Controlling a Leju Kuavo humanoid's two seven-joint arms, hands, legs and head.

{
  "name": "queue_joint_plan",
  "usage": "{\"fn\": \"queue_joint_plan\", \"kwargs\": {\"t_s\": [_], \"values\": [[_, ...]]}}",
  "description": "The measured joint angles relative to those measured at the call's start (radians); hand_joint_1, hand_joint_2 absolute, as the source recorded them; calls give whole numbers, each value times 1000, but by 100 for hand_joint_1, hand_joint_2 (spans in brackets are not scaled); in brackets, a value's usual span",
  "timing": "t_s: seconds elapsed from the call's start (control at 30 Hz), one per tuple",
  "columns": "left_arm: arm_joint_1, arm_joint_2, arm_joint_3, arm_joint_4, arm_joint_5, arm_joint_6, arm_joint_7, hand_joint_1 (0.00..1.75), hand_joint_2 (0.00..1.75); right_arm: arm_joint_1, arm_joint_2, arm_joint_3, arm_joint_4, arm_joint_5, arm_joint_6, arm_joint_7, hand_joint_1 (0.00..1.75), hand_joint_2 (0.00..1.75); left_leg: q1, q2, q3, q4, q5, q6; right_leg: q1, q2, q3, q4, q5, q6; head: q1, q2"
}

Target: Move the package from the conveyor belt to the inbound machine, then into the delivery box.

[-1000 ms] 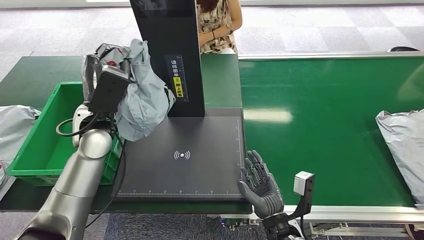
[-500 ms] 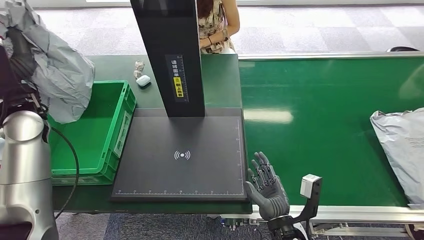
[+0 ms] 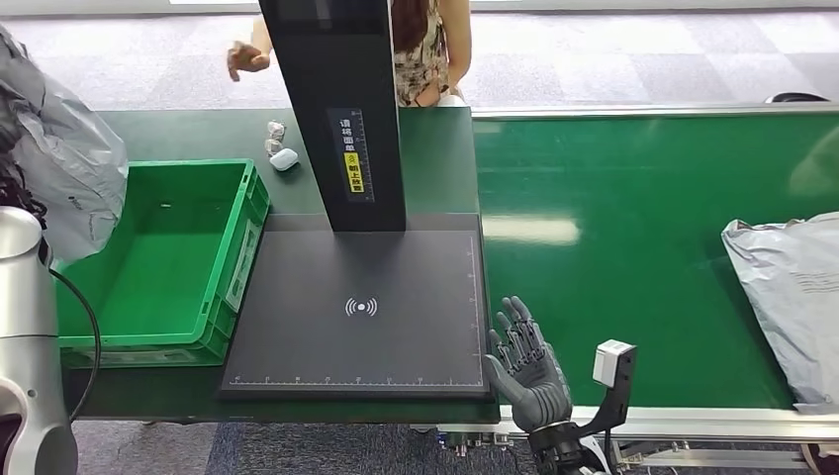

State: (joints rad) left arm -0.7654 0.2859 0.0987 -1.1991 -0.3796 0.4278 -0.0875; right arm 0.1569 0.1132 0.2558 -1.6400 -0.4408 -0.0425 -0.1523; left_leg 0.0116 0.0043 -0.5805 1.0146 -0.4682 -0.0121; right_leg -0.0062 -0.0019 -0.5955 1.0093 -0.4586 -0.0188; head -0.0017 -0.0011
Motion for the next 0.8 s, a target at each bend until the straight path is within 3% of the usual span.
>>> {"fn": "queue_joint_plan", "kwargs": {"t_s": [0.17, 0.2, 0.3, 0.33, 0.5, 0.8], "values": [[13, -8, 2, 54, -70, -31, 18, 175, 175, -2, 4, -2, 0, 6, 5, 4, 0, 175, 0, 0, 0, 0, 0, 0, 0, 0, 0, 0, 0, 0, 0, 0], [16, -11, 2, 62, -79, -36, 21, 148, 175, -3, 5, -2, 0, 7, 6, 6, 0, 175, 0, 0, 0, 0, 0, 0, 0, 0, 0, 0, 0, 0, 0, 0], [23, -22, 2, 83, -96, -63, 32, 17, 175, -7, 7, -4, 0, 14, 8, 13, 0, 175, 0, 0, 0, 0, 0, 0, 0, 0, 0, 0, 0, 0, 0, 0], [24, -25, 1, 91, -101, -77, 37, 0, 175, -9, 8, -4, 0, 15, 8, 15, 0, 175, 0, 0, 0, 0, 0, 0, 0, 0, 0, 0, 0, 0, 0, 0], [25, -39, -15, 132, -117, -133, 55, 0, 175, -11, 10, -9, 0, 17, 9, 16, 0, 175, 0, 0, 0, 0, 0, 0, 0, 0, 0, 0, 0, 0, 0, 0], [20, -50, -25, 160, -118, -144, 55, 0, 175, -11, 10, -16, 0, 17, 9, 16, 0, 175, 0, 0, 0, 0, 0, 0, 0, 0, -1, 0, 0, 0, 0, 0]]}}
